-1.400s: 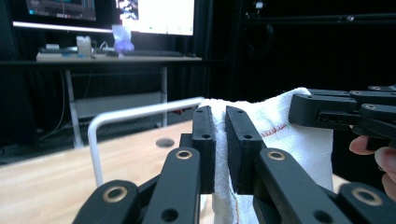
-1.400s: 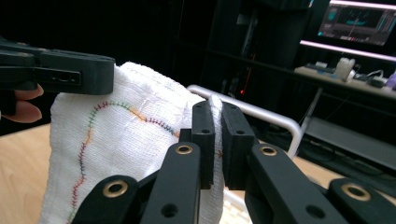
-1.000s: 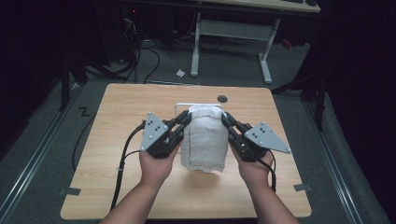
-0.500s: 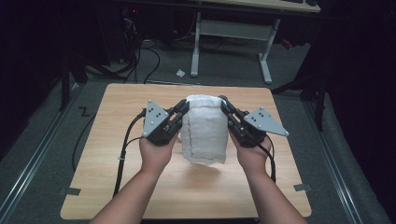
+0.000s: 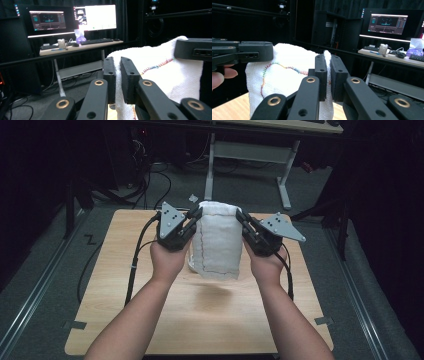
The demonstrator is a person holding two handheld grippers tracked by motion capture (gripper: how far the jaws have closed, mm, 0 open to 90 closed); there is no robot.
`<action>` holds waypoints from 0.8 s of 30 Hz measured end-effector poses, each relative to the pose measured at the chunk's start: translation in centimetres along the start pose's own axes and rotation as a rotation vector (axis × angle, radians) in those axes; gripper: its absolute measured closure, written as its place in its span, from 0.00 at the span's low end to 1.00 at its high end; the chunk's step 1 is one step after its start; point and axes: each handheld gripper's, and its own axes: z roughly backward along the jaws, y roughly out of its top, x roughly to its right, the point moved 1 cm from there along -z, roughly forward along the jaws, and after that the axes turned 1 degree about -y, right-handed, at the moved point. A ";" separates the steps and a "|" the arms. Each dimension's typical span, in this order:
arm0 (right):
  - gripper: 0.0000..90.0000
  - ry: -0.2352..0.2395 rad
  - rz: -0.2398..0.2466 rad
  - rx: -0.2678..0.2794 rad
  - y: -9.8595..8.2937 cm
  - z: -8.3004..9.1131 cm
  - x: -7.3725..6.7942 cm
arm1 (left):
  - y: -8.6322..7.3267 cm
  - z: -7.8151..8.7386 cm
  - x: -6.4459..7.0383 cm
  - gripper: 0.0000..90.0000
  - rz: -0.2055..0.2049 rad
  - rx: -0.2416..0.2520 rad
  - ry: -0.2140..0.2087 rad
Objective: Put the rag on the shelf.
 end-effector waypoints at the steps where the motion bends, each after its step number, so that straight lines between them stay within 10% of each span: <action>1: 0.95 -0.004 -0.006 0.001 0.1 -0.3 0.2 | 0.1 -0.3 -0.3 0.93 0.009 -0.010 0.001; 11: 0.95 0.006 -0.060 -0.005 0.8 -3.5 1.5 | 1.2 -2.2 -2.3 0.93 -0.039 -0.016 0.033; 24: 0.95 0.005 -0.096 -0.090 0.1 -7.8 3.9 | 0.4 -6.6 -4.8 0.93 -0.002 -0.099 0.048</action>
